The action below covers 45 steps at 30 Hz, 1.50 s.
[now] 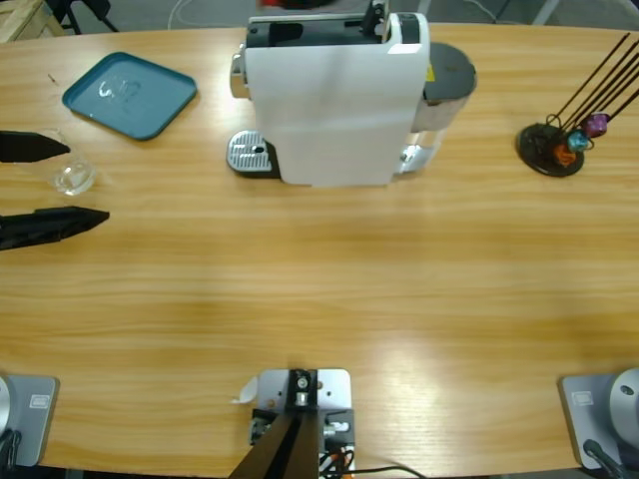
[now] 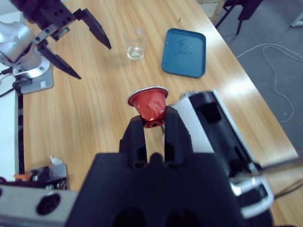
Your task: Pour coffee
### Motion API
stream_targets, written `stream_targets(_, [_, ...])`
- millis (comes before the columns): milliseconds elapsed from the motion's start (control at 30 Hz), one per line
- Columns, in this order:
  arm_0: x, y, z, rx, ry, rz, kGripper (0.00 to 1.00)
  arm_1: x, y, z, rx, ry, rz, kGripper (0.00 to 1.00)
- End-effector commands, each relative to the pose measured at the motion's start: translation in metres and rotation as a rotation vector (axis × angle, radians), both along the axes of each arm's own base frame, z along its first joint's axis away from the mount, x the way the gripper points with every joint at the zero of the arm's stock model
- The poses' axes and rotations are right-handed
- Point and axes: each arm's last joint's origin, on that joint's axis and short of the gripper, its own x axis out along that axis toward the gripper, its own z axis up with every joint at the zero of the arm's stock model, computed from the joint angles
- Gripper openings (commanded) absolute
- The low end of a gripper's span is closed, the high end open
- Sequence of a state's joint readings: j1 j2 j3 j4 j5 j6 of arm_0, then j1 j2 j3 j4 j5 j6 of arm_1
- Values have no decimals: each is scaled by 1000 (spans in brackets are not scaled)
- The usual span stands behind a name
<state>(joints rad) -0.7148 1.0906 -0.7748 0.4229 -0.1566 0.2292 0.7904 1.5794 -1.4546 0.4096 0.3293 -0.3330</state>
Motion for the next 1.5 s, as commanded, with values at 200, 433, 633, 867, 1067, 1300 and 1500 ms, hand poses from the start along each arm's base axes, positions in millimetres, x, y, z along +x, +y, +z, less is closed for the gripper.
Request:
stream_targets(200, [-2,9,-12,35,7,40,1000,68,50,-48,-129,24,-46,0])
stream_targets(433, [4,4,-14,42,12,44,1000,87,40,-54,-186,-18,-135,0])
stream_targets(633, [6,2,-14,37,12,44,1000,88,37,-71,-222,6,-127,0])
stream_targets(867, [8,1,-14,33,13,46,1000,93,42,-90,-250,43,-117,0])
stream_targets(1067, [9,0,-15,35,15,48,1000,92,37,-88,-251,41,-130,0])
stream_targets(1300, [10,-1,-16,33,18,51,1000,93,32,-96,-271,63,-156,576])
stream_targets(1500, [12,-2,-18,36,24,50,1000,90,27,-77,-233,2,-205,1000])
